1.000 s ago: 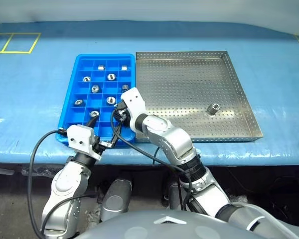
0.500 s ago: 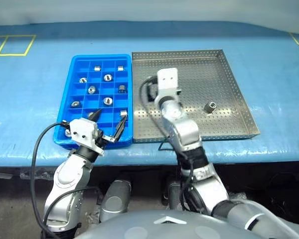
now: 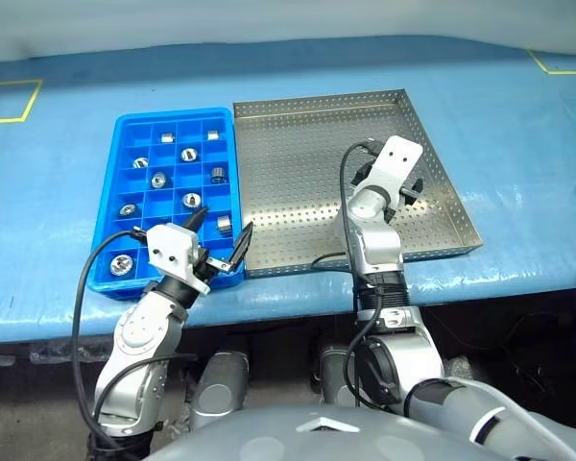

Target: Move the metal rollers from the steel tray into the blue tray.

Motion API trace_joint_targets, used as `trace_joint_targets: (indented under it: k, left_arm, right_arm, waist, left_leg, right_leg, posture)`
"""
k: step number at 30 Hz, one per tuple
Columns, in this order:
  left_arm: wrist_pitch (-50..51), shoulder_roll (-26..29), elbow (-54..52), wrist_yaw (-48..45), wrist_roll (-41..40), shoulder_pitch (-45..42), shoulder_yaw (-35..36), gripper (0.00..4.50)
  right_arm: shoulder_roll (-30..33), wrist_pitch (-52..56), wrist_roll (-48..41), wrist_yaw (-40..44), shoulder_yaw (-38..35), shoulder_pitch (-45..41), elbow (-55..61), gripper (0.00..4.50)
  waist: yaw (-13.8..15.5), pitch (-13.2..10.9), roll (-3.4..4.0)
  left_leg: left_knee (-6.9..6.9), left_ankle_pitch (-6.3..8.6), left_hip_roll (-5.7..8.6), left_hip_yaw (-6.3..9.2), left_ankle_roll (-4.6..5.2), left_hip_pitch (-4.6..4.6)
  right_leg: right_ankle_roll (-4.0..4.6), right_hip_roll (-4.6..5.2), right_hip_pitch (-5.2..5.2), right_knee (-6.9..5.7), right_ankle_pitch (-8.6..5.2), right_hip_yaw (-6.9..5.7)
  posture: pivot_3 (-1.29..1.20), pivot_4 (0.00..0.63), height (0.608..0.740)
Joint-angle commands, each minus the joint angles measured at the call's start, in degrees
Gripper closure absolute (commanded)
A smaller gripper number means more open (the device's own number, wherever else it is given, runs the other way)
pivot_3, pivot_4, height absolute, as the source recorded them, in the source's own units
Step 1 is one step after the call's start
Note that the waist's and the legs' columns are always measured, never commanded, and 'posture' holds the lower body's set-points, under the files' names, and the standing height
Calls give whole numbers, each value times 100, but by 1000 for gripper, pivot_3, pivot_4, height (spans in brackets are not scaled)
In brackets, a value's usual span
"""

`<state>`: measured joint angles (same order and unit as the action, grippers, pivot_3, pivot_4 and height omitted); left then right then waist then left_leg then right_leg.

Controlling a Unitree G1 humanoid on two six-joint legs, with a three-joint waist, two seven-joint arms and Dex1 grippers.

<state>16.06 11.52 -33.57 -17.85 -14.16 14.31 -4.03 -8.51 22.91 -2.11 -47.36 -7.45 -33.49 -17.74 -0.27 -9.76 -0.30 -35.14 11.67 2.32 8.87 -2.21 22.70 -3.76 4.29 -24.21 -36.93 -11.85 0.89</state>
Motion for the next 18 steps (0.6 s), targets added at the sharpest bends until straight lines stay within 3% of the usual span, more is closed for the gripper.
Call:
trace_joint_targets:
  k: [1,12,18]
  left_arm:
    - [18,48,-69,-62,-40,-42,-77,0]
    - [81,23,-185,18,-31,16,-115,0]
    - [78,7,-195,79,-20,18,-96,0]
  right_arm:
    - [-675,-188,-144,-71,-48,-411,-29,16]
    - [-659,-279,-863,-144,-465,-666,-694,16]
    - [-697,-196,-1051,48,-269,-639,-600,1870]
  waist:
    - [-19,-1,1]
    - [-33,0,1]
    - [-31,0,1]
  left_leg:
    - [0,0,0,0,1,0]
    - [1,-1,0,0,2,-2]
    - [2,-1,0,3,3,-5]
  right_leg:
    - [0,0,0,0,0,0]
    - [0,0,2,0,0,0]
    - [0,-2,6,1,0,0]
  posture:
    - [162,150,740]
    - [177,150,740]
    - [188,150,740]
